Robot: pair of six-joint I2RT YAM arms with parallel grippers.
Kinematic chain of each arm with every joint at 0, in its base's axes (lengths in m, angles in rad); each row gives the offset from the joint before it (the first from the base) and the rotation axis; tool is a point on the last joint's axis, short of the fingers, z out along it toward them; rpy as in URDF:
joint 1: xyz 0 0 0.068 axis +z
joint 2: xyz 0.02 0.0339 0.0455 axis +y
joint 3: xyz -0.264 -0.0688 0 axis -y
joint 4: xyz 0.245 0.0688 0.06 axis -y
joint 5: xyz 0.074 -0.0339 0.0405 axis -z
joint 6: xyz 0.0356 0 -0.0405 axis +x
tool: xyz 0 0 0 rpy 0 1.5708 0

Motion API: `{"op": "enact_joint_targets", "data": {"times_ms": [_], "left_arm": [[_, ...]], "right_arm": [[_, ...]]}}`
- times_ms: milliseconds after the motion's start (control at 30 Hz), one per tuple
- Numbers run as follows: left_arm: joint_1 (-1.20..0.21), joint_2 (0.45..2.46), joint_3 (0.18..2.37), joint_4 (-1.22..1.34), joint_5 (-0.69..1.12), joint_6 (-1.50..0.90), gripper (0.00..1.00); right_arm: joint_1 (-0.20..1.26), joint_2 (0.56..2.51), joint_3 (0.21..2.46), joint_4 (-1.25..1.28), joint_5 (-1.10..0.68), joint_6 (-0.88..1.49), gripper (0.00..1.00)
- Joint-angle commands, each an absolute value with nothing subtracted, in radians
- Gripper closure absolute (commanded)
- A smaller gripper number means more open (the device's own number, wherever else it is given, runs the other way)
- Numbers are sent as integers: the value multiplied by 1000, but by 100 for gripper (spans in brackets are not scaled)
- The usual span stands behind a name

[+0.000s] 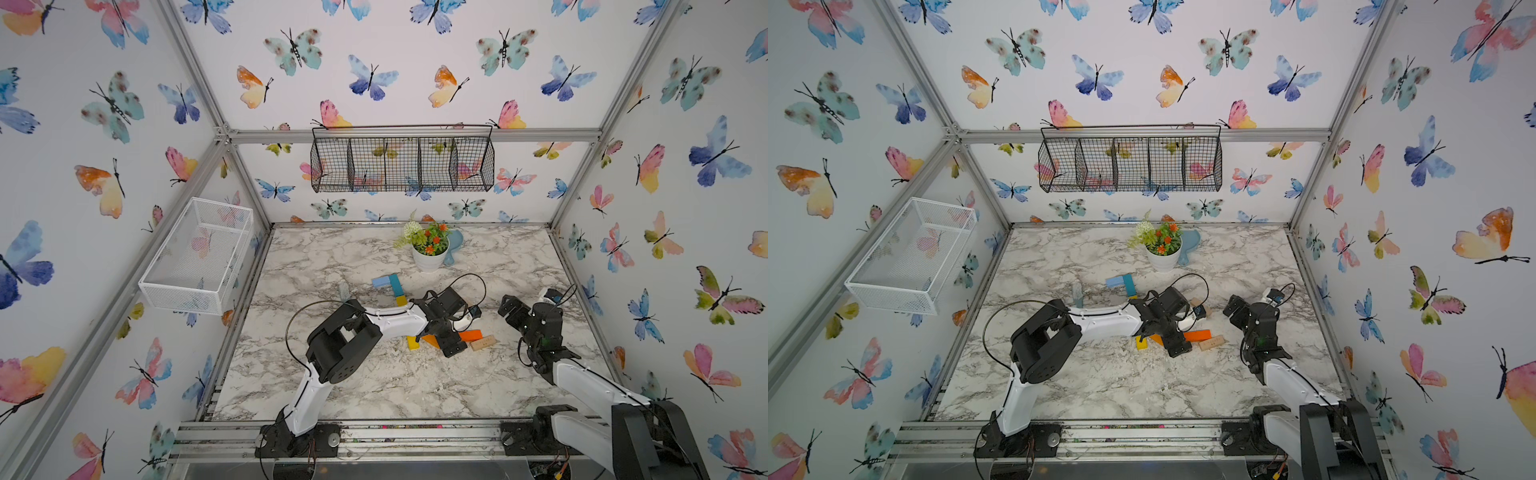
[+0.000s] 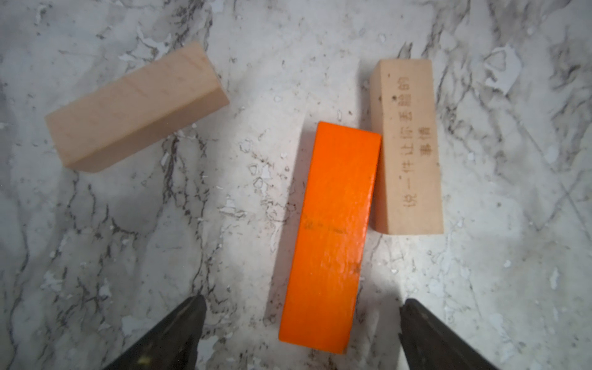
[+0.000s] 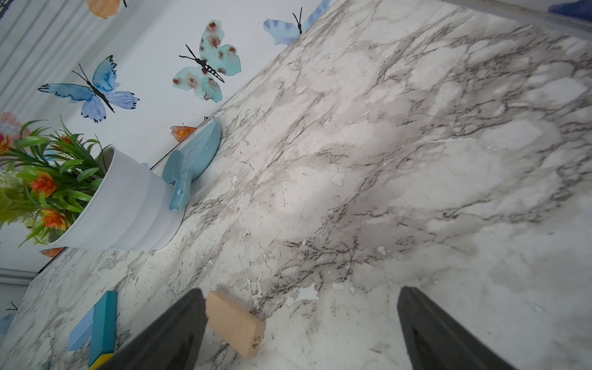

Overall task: Assemble a giraffe with building blocks
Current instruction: Move the building block to the center of the board, then assemble the building block at the center of the board.

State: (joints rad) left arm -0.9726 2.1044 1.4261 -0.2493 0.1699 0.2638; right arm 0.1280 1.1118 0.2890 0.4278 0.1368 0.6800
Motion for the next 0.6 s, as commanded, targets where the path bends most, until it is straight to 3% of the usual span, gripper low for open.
{"op": "enact_joint_targets", "data": {"times_ms": [0,200,433,567], "left_arm": [[-962,2026,1446,-279,109,193,2],[-887,1837,1389,-186,-44,-10,2],[-625,1556,1061,-44,-36,-390,2],[-582,1432,817,73,-279,-497,2]], "right_arm": [[130,1125,282,448,129,665,2],[131,1137,296,452,80,623,2],[132,1093,328,393,-108,586,1],[138,1082,372,330,-328,595,0]]}}
